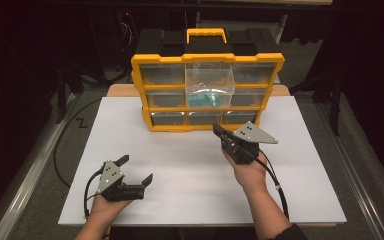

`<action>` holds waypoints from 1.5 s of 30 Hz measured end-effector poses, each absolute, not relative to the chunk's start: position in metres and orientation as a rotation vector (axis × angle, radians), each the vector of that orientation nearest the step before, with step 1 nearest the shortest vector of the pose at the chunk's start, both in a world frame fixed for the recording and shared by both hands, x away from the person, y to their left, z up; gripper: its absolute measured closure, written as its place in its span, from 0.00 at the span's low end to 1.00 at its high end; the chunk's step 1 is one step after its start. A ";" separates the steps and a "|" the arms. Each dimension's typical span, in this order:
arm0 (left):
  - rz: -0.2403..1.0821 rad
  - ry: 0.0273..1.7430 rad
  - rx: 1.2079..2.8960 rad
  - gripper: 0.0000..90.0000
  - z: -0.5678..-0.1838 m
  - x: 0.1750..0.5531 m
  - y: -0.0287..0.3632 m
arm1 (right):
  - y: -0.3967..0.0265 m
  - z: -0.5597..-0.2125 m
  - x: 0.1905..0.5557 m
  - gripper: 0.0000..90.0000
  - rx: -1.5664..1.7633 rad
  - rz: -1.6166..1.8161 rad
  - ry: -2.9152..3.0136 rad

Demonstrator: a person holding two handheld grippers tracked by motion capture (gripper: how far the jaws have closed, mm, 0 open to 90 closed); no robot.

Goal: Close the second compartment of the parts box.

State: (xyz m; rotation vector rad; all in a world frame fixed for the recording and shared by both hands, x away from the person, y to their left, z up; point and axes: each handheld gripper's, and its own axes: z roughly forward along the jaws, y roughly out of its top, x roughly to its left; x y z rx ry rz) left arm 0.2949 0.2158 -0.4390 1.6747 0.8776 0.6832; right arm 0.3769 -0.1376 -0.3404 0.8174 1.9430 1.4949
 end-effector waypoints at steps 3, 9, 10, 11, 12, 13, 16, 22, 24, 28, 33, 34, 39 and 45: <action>0.684 0.873 1.679 0.00 -0.439 0.295 0.215 | -0.133 -0.334 0.378 1.00 0.803 1.500 1.934; 0.691 0.868 1.690 0.00 -0.440 0.295 0.215 | -0.126 -0.317 0.380 1.00 0.787 1.512 1.900; 0.690 0.870 1.689 0.00 -0.440 0.295 0.215 | -0.126 -0.315 0.381 1.00 0.788 1.511 1.892; 0.689 0.870 1.686 0.00 -0.440 0.295 0.215 | -0.126 -0.312 0.381 1.00 0.791 1.513 1.880; 0.690 0.869 1.684 0.00 -0.440 0.294 0.215 | -0.126 -0.310 0.382 1.00 0.796 1.515 1.875; 0.690 0.868 1.685 0.00 -0.440 0.294 0.215 | -0.126 -0.308 0.383 1.00 0.798 1.510 1.869; 0.689 0.866 1.688 0.00 -0.440 0.294 0.215 | -0.127 -0.303 0.385 1.00 0.799 1.505 1.861; 0.695 0.864 1.691 0.00 -0.440 0.293 0.215 | -0.126 -0.293 0.388 1.00 0.803 1.482 1.844; 0.698 0.864 1.691 0.00 -0.440 0.294 0.215 | -0.126 -0.291 0.389 1.00 0.802 1.474 1.835; 0.699 0.862 1.692 0.00 -0.440 0.293 0.215 | -0.126 -0.290 0.391 1.00 0.820 1.465 1.824; 0.704 0.861 1.696 0.00 -0.440 0.293 0.214 | -0.125 -0.289 0.393 1.00 0.809 1.459 1.816; 0.704 0.859 1.696 0.00 -0.440 0.293 0.214 | -0.125 -0.289 0.394 1.00 0.805 1.456 1.815; 0.698 0.853 1.702 0.00 -0.440 0.293 0.214 | -0.122 -0.287 0.396 1.00 0.801 1.442 1.820; 0.694 0.853 1.705 0.00 -0.440 0.293 0.213 | -0.120 -0.285 0.401 1.00 0.802 1.425 1.818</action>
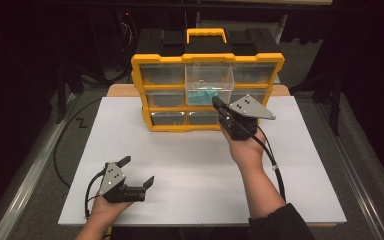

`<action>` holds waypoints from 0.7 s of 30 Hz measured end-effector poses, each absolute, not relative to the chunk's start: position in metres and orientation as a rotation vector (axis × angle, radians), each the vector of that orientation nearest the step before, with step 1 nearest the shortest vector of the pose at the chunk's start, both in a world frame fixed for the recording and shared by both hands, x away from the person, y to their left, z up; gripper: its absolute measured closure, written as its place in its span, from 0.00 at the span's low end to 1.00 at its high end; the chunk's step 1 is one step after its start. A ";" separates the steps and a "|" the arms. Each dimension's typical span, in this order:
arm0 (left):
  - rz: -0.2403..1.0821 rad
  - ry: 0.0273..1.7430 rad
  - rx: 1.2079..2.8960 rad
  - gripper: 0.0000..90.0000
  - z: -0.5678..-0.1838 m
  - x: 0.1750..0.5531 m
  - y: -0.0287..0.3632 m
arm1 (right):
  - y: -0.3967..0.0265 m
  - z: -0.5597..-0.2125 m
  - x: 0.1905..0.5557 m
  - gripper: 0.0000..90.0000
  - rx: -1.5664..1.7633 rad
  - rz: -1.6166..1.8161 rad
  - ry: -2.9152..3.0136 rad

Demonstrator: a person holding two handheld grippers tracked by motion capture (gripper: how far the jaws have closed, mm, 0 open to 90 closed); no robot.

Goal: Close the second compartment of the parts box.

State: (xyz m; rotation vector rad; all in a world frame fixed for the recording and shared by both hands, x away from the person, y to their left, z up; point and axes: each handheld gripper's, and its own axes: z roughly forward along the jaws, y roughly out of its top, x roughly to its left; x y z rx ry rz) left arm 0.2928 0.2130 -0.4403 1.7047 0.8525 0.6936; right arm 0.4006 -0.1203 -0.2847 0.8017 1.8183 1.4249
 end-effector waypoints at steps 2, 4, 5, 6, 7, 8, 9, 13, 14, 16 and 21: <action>0.697 0.849 1.703 0.00 -0.440 0.292 0.213 | -0.120 -0.284 0.403 1.00 0.801 1.421 1.816; 0.696 0.853 1.702 0.00 -0.440 0.292 0.213 | -0.119 -0.283 0.405 1.00 0.804 1.417 1.813; 0.696 0.856 1.699 0.00 -0.440 0.292 0.213 | -0.118 -0.283 0.407 1.00 0.810 1.413 1.807; 0.694 0.859 1.695 0.00 -0.440 0.292 0.213 | -0.118 -0.282 0.409 1.00 0.812 1.414 1.804; 0.694 0.860 1.691 0.00 -0.440 0.292 0.214 | -0.118 -0.282 0.412 1.00 0.814 1.415 1.804; 0.696 0.859 1.689 0.00 -0.439 0.291 0.214 | -0.117 -0.281 0.415 1.00 0.821 1.411 1.804; 0.696 0.858 1.689 0.00 -0.439 0.291 0.215 | -0.116 -0.281 0.417 1.00 0.826 1.403 1.803; 0.696 0.859 1.691 0.00 -0.440 0.291 0.215 | -0.112 -0.279 0.428 1.00 0.831 1.375 1.797; 0.695 0.859 1.690 0.00 -0.440 0.291 0.216 | -0.111 -0.279 0.430 1.00 0.836 1.369 1.795; 0.695 0.858 1.690 0.00 -0.440 0.290 0.216 | -0.110 -0.280 0.435 1.00 0.848 1.357 1.790; 0.690 0.852 1.695 0.00 -0.440 0.291 0.215 | -0.106 -0.280 0.449 1.00 0.869 1.344 1.774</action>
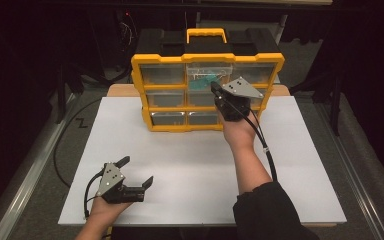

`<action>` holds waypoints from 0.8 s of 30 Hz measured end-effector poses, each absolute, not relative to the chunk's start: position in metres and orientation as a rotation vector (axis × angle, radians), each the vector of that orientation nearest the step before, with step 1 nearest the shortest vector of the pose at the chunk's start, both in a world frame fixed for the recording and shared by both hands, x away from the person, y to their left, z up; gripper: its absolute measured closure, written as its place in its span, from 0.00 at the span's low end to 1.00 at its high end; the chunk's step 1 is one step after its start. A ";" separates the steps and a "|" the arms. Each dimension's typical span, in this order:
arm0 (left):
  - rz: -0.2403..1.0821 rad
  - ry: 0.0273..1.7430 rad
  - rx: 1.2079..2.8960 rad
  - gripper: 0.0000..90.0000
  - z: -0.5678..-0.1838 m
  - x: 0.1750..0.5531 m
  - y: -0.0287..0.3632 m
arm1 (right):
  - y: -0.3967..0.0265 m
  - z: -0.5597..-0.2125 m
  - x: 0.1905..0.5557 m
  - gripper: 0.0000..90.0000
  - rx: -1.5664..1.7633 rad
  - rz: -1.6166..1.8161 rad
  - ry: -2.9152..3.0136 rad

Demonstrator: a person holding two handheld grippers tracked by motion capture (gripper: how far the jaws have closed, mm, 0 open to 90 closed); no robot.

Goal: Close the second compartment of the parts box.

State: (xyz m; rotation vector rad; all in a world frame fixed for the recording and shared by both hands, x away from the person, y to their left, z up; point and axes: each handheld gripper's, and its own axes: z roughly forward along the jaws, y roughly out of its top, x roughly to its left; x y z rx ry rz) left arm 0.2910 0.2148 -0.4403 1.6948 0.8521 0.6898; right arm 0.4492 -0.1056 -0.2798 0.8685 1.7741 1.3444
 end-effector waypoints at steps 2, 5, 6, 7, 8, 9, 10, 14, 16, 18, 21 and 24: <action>0.687 0.854 1.695 0.00 -0.440 0.291 0.215 | -0.104 -0.281 0.454 1.00 0.875 1.332 1.771; 0.687 0.854 1.686 0.00 -0.440 0.290 0.215 | -0.102 -0.281 0.463 1.00 0.891 1.321 1.768; 0.686 0.854 1.684 0.00 -0.440 0.290 0.215 | -0.102 -0.281 0.465 1.00 0.895 1.318 1.765; 0.685 0.855 1.683 0.00 -0.440 0.290 0.215 | -0.102 -0.281 0.467 1.00 0.895 1.310 1.768; 0.683 0.855 1.682 0.00 -0.440 0.290 0.215 | -0.101 -0.281 0.469 1.00 0.900 1.311 1.766; 0.683 0.854 1.682 0.00 -0.440 0.290 0.215 | -0.101 -0.281 0.471 1.00 0.906 1.311 1.775; 0.684 0.851 1.682 0.00 -0.440 0.290 0.215 | -0.100 -0.282 0.474 1.00 0.908 1.304 1.779; 0.681 0.854 1.688 0.00 -0.441 0.291 0.216 | -0.099 -0.282 0.477 1.00 0.895 1.283 1.788; 0.678 0.850 1.686 0.00 -0.440 0.291 0.216 | -0.100 -0.282 0.475 1.00 0.899 1.292 1.788; 0.679 0.849 1.688 0.00 -0.441 0.291 0.216 | -0.100 -0.281 0.472 0.98 0.892 1.290 1.794; 0.678 0.850 1.695 0.00 -0.441 0.291 0.215 | -0.103 -0.279 0.463 0.96 0.869 1.296 1.811; 0.672 0.855 1.693 0.00 -0.441 0.291 0.215 | -0.109 -0.281 0.453 0.86 0.869 1.327 1.843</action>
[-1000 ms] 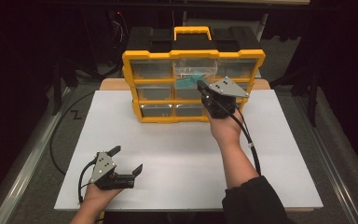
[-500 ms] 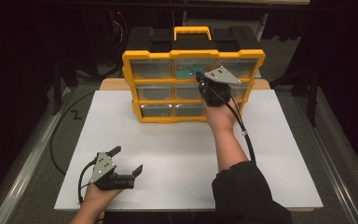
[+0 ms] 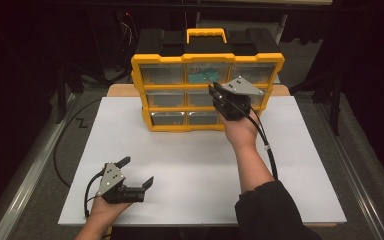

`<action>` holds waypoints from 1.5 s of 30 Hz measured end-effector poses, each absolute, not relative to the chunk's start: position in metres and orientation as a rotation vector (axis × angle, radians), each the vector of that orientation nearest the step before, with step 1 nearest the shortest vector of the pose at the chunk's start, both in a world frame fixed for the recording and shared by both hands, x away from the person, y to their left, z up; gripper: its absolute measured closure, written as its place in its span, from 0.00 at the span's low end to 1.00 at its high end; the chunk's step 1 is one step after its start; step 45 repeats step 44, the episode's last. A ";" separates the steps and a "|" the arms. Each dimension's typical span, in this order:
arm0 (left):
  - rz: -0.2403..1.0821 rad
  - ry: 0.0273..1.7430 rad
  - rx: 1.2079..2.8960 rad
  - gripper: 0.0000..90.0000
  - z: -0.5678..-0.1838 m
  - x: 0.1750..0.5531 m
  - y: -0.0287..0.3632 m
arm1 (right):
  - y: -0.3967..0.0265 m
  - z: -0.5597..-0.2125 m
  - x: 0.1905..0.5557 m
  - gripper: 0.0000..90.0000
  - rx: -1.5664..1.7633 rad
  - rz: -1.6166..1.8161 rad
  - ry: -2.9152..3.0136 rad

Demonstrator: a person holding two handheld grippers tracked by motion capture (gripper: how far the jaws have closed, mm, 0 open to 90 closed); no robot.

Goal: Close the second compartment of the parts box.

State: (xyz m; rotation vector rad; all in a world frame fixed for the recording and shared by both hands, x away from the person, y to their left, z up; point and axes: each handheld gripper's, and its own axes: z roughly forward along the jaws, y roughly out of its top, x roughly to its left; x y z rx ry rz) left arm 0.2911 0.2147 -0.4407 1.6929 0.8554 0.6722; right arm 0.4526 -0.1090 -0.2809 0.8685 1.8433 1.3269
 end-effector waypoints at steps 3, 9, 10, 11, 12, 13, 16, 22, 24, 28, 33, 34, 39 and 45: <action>0.673 0.851 1.696 0.00 -0.440 0.291 0.213 | -0.114 -0.286 0.441 0.73 0.874 1.339 1.868; 0.684 0.854 1.703 0.00 -0.440 0.292 0.214 | -0.126 -0.309 0.413 0.45 0.873 1.358 1.935; 0.686 0.853 1.707 0.00 -0.441 0.292 0.214 | -0.128 -0.312 0.410 0.42 0.873 1.361 1.943; 0.687 0.853 1.711 0.00 -0.441 0.293 0.213 | -0.130 -0.317 0.406 0.38 0.877 1.361 1.952; 0.688 0.852 1.715 0.00 -0.441 0.293 0.213 | -0.133 -0.322 0.402 0.37 0.875 1.358 1.958; 0.691 0.851 1.719 0.00 -0.442 0.293 0.213 | -0.136 -0.326 0.397 0.36 0.869 1.359 1.967; 0.692 0.849 1.723 0.00 -0.442 0.293 0.212 | -0.144 -0.340 0.386 0.26 0.867 1.344 1.993; 0.690 0.845 1.731 0.00 -0.442 0.294 0.211 | -0.165 -0.370 0.364 0.07 0.897 1.291 2.036; 0.691 0.849 1.733 0.00 -0.443 0.294 0.211 | -0.172 -0.380 0.355 0.01 0.928 1.255 2.041; 0.687 0.860 1.715 0.00 -0.442 0.294 0.213 | -0.197 -0.403 0.333 0.01 0.941 1.235 2.058; 0.691 0.871 1.712 0.00 -0.442 0.294 0.214 | -0.215 -0.414 0.323 0.01 0.966 1.238 2.039; 0.691 0.874 1.711 0.00 -0.442 0.294 0.214 | -0.217 -0.413 0.323 0.01 0.970 1.235 2.029; 0.690 0.878 1.714 0.00 -0.441 0.293 0.214 | -0.219 -0.414 0.324 0.01 0.985 1.233 2.018; 0.688 0.883 1.724 0.00 -0.441 0.291 0.216 | -0.217 -0.414 0.326 0.01 0.992 1.250 2.012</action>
